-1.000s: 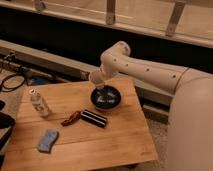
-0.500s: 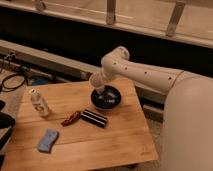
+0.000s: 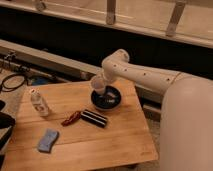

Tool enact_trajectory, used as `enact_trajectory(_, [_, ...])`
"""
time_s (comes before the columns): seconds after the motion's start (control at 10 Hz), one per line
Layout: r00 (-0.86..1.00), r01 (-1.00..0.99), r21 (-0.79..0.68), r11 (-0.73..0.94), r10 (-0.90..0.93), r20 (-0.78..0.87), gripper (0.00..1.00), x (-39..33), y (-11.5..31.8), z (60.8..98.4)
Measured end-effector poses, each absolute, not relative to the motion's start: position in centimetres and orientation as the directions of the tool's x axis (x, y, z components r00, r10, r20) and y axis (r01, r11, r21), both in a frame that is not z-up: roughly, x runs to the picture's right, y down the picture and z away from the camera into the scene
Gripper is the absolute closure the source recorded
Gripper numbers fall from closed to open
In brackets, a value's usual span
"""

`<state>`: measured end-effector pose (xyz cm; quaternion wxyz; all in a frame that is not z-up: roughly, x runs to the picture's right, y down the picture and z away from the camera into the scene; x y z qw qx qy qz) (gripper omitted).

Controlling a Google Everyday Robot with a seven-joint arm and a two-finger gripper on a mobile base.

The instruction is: Place the ceramic cup in the ceramic bowl

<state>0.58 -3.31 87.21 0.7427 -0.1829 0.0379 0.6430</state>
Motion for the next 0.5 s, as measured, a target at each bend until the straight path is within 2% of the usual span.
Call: enact_trajectory(0.5, [0.173, -0.968, -0.226, 0.107, 0.939, -0.298, 0.95, 0.03, -2.65, 87.71])
